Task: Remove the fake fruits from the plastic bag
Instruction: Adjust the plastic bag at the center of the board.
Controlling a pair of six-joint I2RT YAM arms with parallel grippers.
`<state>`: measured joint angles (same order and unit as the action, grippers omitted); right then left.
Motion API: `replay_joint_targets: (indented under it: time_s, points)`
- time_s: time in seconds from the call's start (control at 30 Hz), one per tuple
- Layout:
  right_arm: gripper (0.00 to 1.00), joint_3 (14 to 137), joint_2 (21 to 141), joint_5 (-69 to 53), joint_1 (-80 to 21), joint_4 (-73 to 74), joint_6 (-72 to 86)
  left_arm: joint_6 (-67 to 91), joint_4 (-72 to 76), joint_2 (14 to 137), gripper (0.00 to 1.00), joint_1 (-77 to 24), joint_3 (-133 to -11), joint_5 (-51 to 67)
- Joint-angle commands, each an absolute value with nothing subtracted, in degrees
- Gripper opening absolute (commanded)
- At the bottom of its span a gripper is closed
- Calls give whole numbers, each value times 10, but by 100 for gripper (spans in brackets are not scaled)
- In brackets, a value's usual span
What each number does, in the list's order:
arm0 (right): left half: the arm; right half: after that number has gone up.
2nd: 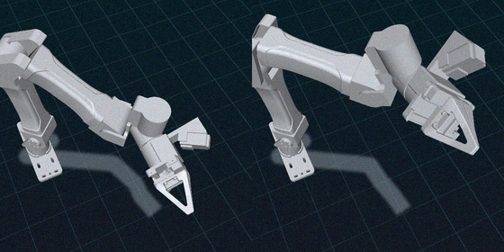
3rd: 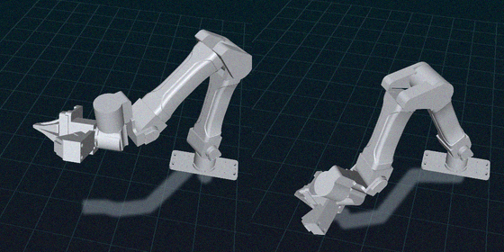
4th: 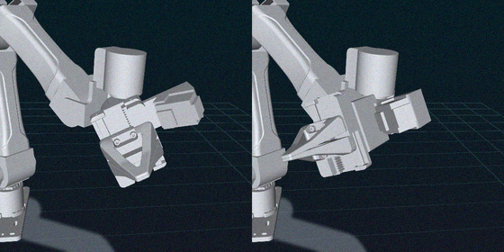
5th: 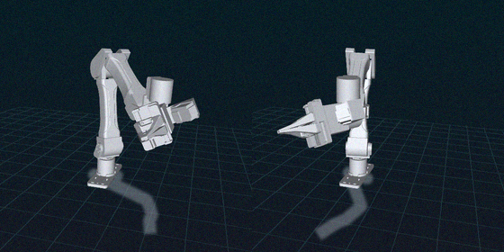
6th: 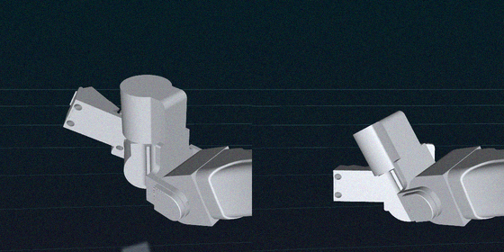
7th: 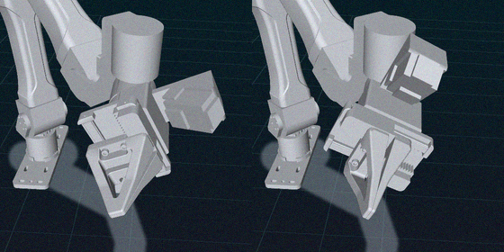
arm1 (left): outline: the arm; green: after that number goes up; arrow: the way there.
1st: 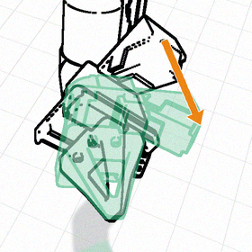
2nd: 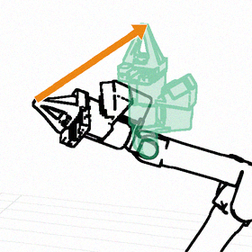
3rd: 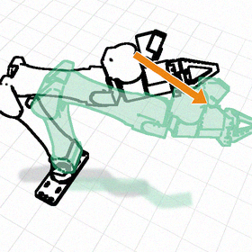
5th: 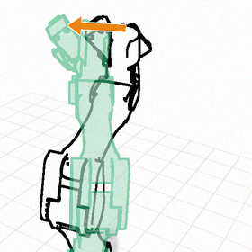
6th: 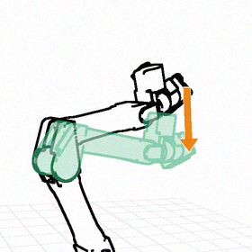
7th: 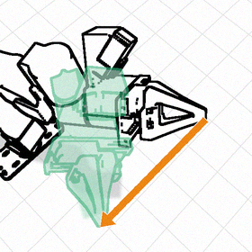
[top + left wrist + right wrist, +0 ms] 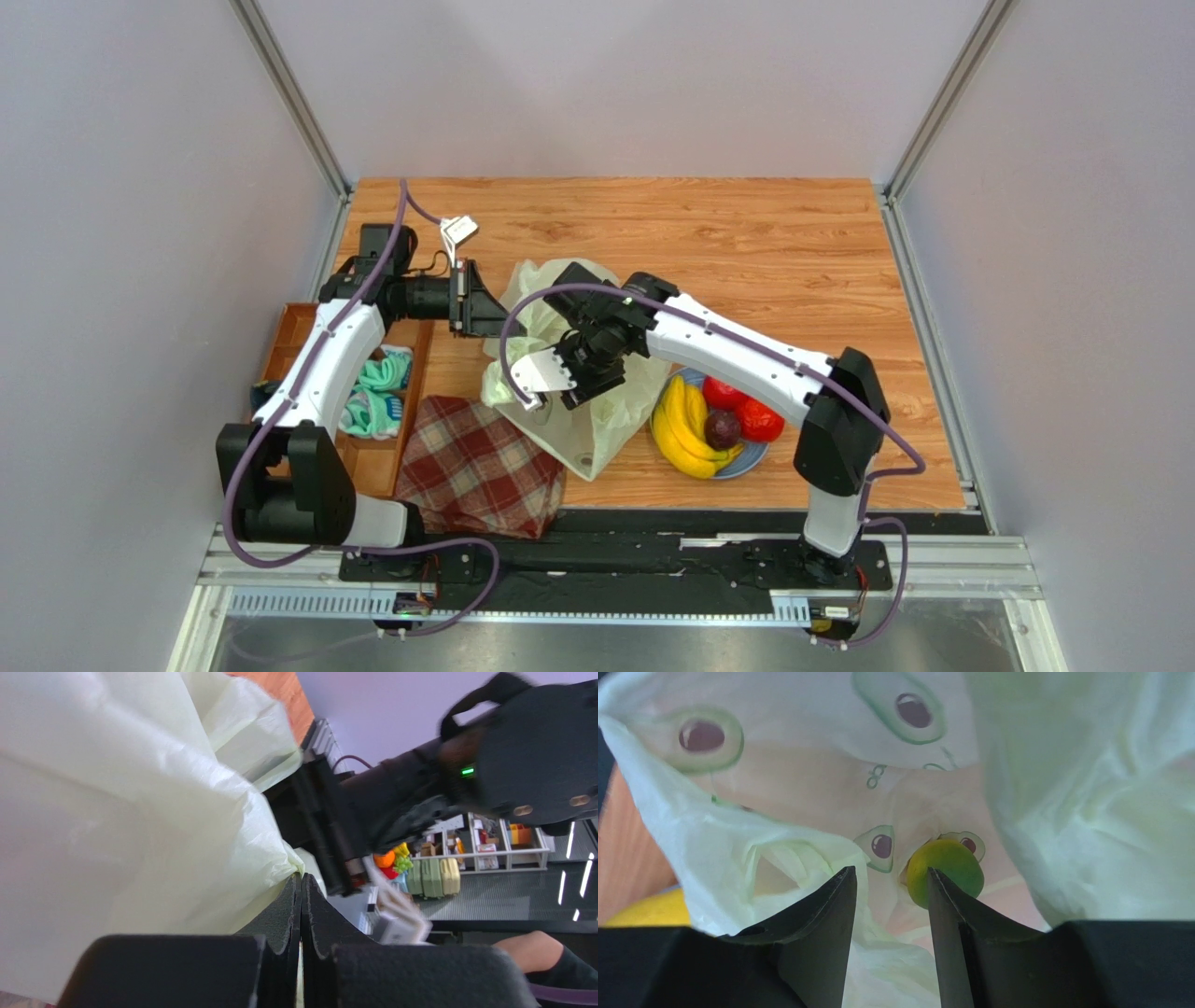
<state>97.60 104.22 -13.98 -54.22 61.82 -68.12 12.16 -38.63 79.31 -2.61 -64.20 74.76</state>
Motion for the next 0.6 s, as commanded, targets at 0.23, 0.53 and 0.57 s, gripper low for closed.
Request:
replay_joint_targets:
  time_s: [0.23,0.53,0.57]
  points:
    - [60,1028,1156,-3,-529,645,-830,149,-355,743,0,-28,-627,832]
    - [85,976,1149,33,-518,531,-889,173,-338,740,0,-46,-620,860]
    - [86,978,1154,30,-515,527,-896,175,-338,741,0,-47,-622,869]
